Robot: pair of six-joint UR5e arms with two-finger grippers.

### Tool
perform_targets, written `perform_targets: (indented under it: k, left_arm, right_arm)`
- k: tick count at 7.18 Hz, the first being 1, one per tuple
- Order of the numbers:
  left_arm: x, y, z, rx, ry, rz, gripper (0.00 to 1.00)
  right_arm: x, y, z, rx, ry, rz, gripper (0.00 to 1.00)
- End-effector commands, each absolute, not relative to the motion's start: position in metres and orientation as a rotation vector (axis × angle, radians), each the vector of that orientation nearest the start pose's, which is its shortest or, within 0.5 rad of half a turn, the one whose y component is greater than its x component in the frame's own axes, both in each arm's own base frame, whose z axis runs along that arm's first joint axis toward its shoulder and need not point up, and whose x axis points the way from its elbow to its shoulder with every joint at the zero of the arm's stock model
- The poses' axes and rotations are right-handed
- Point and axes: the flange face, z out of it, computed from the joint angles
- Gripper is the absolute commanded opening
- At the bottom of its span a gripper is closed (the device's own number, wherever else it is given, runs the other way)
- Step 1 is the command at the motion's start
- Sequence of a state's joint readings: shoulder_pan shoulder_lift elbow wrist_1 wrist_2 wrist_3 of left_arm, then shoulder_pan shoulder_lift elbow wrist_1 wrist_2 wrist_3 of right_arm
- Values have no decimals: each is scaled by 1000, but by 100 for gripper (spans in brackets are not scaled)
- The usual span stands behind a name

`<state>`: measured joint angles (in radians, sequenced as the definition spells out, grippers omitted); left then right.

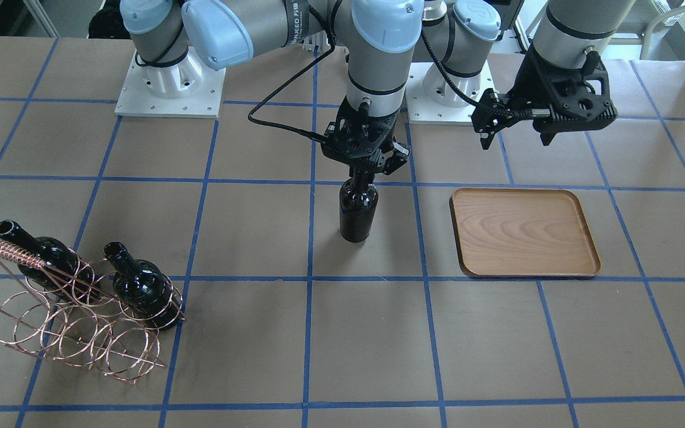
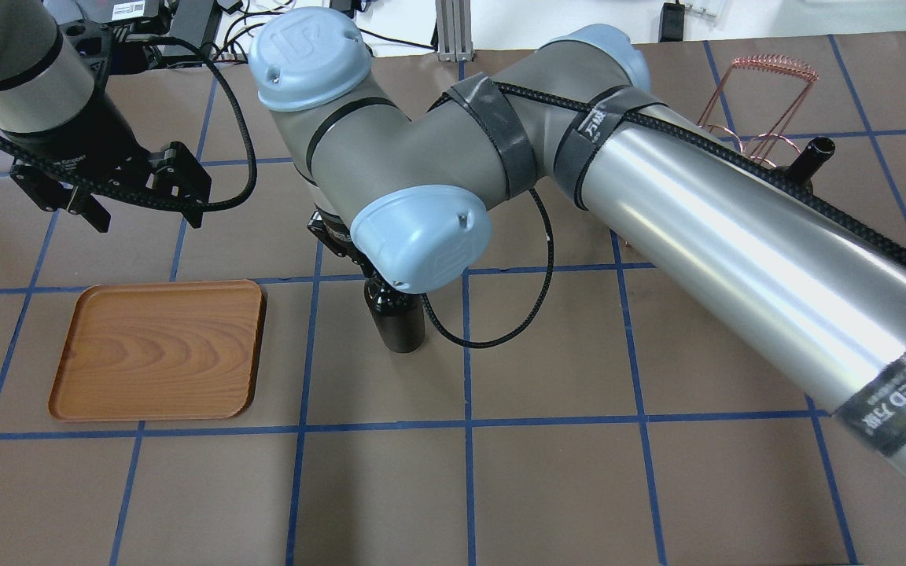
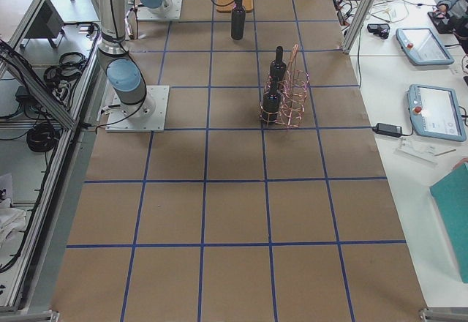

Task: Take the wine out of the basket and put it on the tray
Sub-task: 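Carry the bottle toward the table center and stand it upright, then open and raise the right gripper while the left gripper approaches the bottle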

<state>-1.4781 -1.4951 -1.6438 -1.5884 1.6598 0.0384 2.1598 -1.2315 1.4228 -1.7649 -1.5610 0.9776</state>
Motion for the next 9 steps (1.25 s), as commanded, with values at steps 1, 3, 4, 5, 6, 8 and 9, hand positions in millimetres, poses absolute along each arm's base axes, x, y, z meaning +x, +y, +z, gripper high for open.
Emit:
perform_targets:
  k: [1, 3, 4, 5, 6, 8, 9]
  left_arm:
    - [-80, -470, 483, -82, 3044, 42, 100]
    - [-80, -472, 480, -91, 3050, 56, 100]
    - [-80, -473, 478, -112, 3050, 57, 100]
    - [-80, -475, 478, -113, 3050, 45, 100]
    - [-80, -477, 476, -113, 3050, 54, 100]
    - [-106, -483, 471, -118, 3088, 6, 100]
    - [-148, -473, 474, 10, 3097, -10, 100]
  right_arm:
    - [461, -445, 387, 624, 3074, 12, 75]
    - [457, -452, 395, 602, 3053, -1, 100]
    - [420, -478, 426, 365, 3090, -100, 100]
    - [338, -502, 459, 342, 3123, -45, 100]
    - [261, -514, 492, 117, 3160, -32, 100]
    - [162, -496, 552, 40, 3195, -97, 100]
    - [156, -478, 564, 16, 3232, -88, 100]
